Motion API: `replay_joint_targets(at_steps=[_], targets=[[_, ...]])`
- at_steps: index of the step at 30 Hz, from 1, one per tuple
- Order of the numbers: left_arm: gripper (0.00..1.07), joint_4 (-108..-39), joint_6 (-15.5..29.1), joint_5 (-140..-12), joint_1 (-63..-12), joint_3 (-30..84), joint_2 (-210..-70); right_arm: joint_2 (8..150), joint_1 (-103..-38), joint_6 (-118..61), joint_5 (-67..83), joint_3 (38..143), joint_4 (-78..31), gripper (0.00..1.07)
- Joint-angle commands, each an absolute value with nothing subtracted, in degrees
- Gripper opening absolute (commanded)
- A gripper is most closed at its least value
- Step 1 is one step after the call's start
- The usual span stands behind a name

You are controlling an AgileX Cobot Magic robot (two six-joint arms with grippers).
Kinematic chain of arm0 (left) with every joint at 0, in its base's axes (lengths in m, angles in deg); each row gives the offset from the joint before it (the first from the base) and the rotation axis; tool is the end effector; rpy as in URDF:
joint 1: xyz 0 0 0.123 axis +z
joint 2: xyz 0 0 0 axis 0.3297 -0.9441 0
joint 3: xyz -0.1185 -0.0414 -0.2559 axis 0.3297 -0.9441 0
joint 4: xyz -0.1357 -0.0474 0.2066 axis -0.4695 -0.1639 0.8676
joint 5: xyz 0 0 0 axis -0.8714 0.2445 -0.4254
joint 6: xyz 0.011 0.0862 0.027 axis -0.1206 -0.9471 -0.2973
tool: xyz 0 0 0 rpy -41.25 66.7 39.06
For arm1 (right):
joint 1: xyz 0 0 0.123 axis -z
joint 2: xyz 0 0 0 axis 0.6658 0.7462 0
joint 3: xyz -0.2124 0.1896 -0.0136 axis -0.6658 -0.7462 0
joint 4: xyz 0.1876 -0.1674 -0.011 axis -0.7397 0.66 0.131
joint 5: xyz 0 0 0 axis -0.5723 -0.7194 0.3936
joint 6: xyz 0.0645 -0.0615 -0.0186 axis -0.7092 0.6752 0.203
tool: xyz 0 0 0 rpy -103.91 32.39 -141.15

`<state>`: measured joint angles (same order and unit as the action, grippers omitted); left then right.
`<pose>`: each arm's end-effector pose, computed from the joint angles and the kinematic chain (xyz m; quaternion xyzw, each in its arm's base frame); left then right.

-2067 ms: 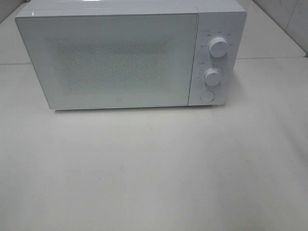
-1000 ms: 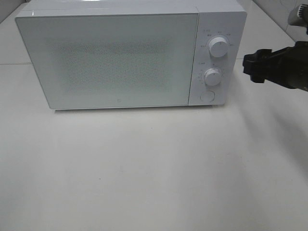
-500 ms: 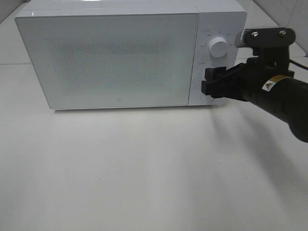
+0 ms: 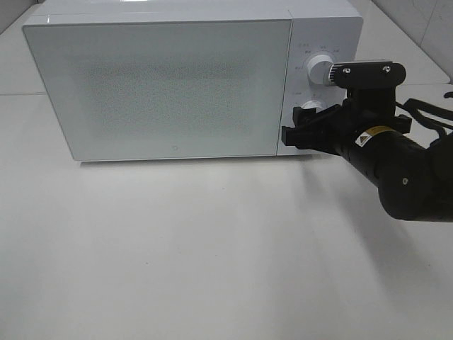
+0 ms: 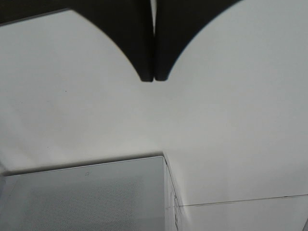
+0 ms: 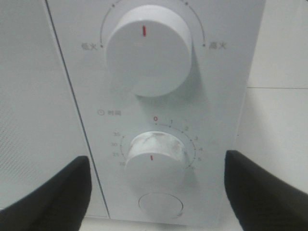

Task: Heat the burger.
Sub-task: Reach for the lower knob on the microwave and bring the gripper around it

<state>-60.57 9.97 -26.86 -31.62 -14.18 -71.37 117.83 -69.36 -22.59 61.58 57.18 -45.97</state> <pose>-0.0066 -0.0011 0.2793 0.0968 0.8435 -0.0695 0.5238 0.2957 0.1217 0.1366 -0.0713 0.7770 0.0339 0.6246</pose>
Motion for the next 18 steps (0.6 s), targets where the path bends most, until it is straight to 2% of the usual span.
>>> replay_joint_targets(at_steps=[1, 18], targets=[[0.00, -60.7, 9.9, -27.7, -31.7, -14.3, -71.1, 118.7, -69.3, -22.8, 63.8, 57.5, -45.9, 0.73], [0.00, -60.7, 9.9, -27.7, -31.7, -14.3, -71.1, 119.8, -69.0, -22.7, 64.4, 59.6, -45.6, 0.71]])
